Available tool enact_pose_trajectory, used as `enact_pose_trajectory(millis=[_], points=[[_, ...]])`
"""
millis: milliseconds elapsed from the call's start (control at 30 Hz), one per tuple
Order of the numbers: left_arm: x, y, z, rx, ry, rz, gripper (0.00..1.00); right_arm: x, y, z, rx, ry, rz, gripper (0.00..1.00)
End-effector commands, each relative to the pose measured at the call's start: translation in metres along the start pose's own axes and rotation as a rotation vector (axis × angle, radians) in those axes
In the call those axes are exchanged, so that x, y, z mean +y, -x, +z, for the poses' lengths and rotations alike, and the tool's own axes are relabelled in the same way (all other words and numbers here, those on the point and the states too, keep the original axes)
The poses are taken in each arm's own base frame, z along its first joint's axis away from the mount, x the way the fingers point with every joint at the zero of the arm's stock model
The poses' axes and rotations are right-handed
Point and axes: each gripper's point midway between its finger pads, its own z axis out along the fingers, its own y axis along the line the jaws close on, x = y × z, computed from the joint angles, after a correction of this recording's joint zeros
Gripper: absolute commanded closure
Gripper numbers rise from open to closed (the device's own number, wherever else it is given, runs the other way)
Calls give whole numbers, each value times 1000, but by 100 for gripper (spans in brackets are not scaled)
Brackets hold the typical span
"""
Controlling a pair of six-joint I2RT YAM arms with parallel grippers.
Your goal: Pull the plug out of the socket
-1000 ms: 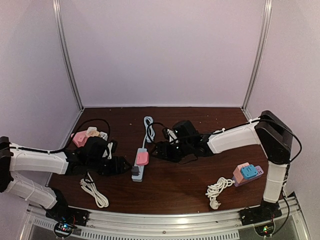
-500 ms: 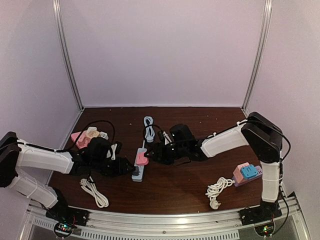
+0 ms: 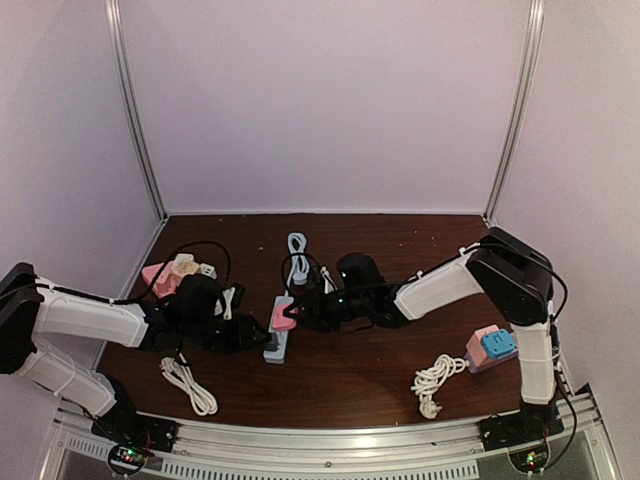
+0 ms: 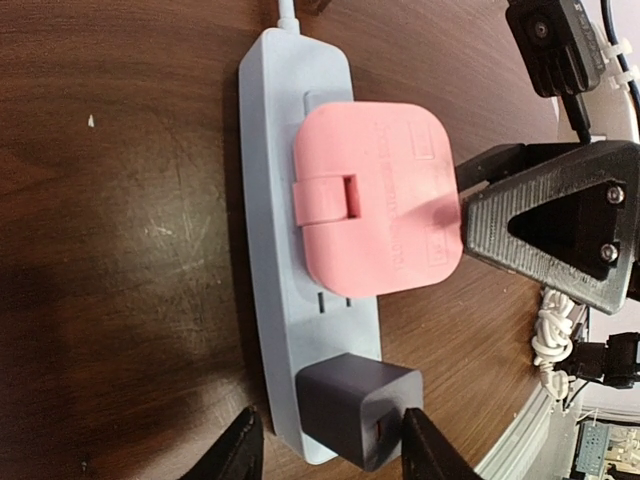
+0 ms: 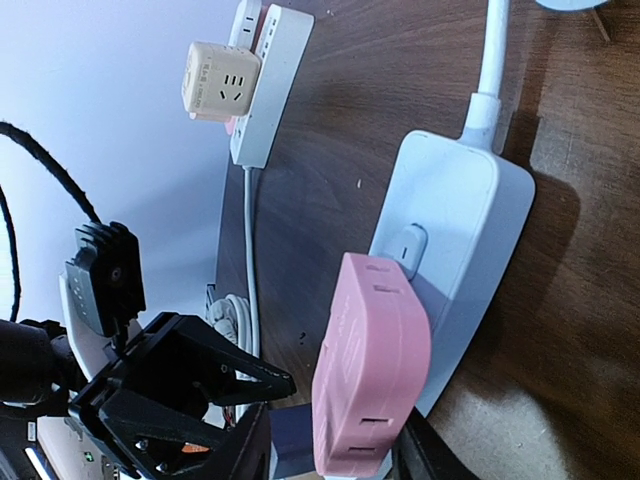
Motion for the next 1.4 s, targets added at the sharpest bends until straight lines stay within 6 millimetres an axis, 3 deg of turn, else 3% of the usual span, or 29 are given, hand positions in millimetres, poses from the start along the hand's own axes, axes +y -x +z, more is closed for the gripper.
enact_pose_trajectory(millis=[0, 267, 567, 967, 1367], points=[[14, -9, 3, 37, 53, -13, 54, 17, 1, 4, 1, 73, -6, 59], [16, -16, 7, 60, 73, -19, 58, 17, -3, 7, 16, 109, 24, 67], [21, -18, 7, 64, 98, -29, 59, 7, -6, 9, 23, 80, 38, 61], [35, -24, 4, 82, 170, -42, 60, 3, -7, 11, 29, 73, 63, 78], [53, -30, 1, 98, 256, -50, 65, 24, -1, 9, 12, 183, 107, 96]])
